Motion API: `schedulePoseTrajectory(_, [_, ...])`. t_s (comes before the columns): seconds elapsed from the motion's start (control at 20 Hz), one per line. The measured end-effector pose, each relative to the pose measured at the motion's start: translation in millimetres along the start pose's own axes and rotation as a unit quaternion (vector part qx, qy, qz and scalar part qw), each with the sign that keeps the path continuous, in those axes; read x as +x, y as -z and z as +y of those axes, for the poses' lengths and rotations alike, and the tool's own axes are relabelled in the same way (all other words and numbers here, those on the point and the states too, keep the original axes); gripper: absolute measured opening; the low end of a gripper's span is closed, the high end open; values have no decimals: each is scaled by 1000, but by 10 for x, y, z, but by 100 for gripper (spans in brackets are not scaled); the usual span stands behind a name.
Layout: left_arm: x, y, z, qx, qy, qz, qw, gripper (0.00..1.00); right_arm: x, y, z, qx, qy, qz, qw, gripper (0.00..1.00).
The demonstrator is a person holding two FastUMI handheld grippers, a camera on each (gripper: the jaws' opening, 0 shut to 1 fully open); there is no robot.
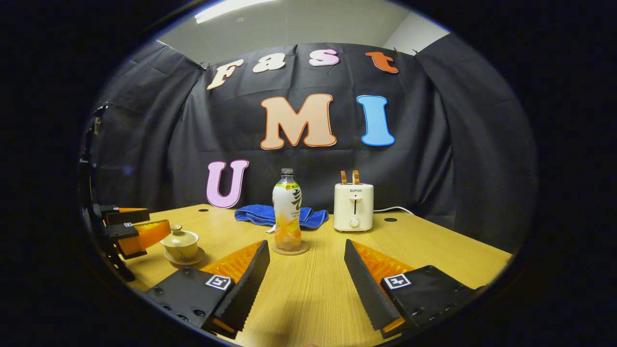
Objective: Open the teacup lid with one hand, grasp the water bottle and pour water into the teacup with the other hand; after pouring, place the water bottle on the coaster and then close the teacup lid.
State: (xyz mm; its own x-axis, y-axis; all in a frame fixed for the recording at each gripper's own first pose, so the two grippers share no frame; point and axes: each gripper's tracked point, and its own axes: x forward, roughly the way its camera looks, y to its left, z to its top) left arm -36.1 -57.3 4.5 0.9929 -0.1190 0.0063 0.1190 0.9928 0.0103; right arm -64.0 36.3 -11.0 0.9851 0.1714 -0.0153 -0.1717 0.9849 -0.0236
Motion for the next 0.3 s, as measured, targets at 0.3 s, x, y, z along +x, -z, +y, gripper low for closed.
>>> schedulePoseTrajectory(0.3, [16, 25, 41, -23, -10, 0, 1000, 96, -57, -8, -23, 12, 15, -5, 1000, 97])
